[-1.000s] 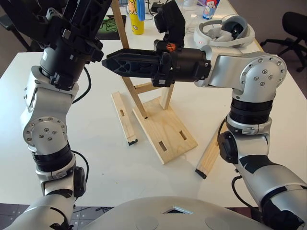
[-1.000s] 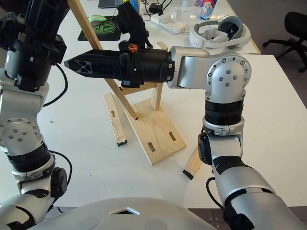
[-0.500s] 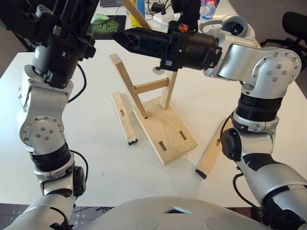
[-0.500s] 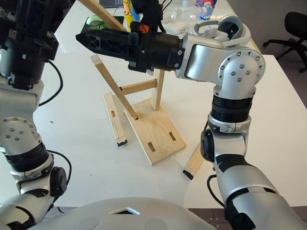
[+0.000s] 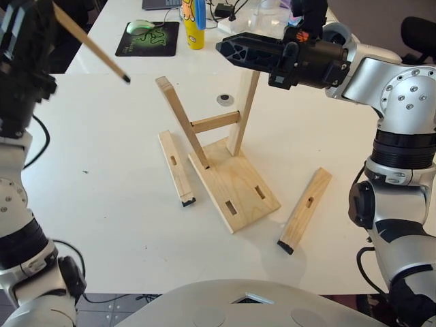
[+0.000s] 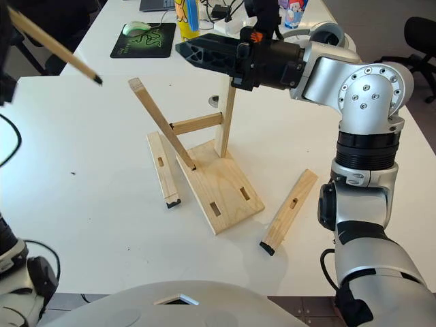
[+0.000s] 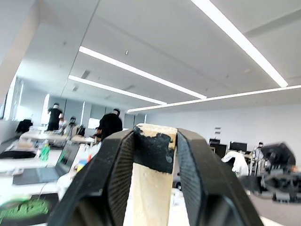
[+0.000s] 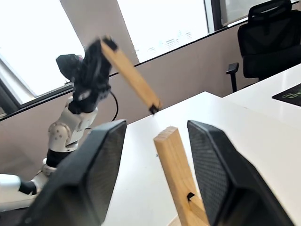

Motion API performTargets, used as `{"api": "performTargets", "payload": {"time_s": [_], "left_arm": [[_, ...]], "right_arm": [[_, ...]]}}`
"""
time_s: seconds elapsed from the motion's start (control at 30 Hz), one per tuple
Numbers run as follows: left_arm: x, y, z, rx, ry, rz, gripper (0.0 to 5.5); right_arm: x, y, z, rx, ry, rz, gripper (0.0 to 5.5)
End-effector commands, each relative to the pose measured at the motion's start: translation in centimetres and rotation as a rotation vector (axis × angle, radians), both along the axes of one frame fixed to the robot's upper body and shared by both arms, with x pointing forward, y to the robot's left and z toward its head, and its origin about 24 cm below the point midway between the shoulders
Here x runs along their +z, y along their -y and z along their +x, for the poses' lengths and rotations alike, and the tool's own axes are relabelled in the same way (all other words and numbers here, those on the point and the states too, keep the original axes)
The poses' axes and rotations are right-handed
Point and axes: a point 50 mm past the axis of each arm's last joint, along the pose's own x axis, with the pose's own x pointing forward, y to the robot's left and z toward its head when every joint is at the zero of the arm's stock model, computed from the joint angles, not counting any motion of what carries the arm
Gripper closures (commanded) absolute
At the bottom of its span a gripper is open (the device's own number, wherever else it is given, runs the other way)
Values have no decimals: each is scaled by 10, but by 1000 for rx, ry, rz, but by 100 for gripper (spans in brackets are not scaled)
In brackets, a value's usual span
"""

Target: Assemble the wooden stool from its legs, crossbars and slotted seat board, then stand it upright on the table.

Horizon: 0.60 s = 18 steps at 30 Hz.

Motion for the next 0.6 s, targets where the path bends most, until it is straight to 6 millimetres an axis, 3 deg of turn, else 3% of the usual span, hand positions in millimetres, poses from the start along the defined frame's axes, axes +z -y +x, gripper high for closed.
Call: {"api": "performTargets", "payload": {"time_s": [0.03, 0.1, 0.2, 0.4, 0.6], "left_arm": [[-61, -2, 3, -10, -208, 78, 417], [-85, -1, 7, -9, -268, 94, 417], [-99, 5, 13, -31, -281, 110, 417], [-97, 29, 29, -116, -233, 152, 417], [-96, 46, 29, -210, -228, 213, 417]], "right_arm": [[7, 9, 6, -36, 42, 14, 312], [6, 8, 8, -34, 40, 21, 312], [5, 7, 10, -24, 37, 30, 312], [9, 5, 12, 7, 31, 59, 312], [13, 4, 13, 41, 22, 81, 312]]}}
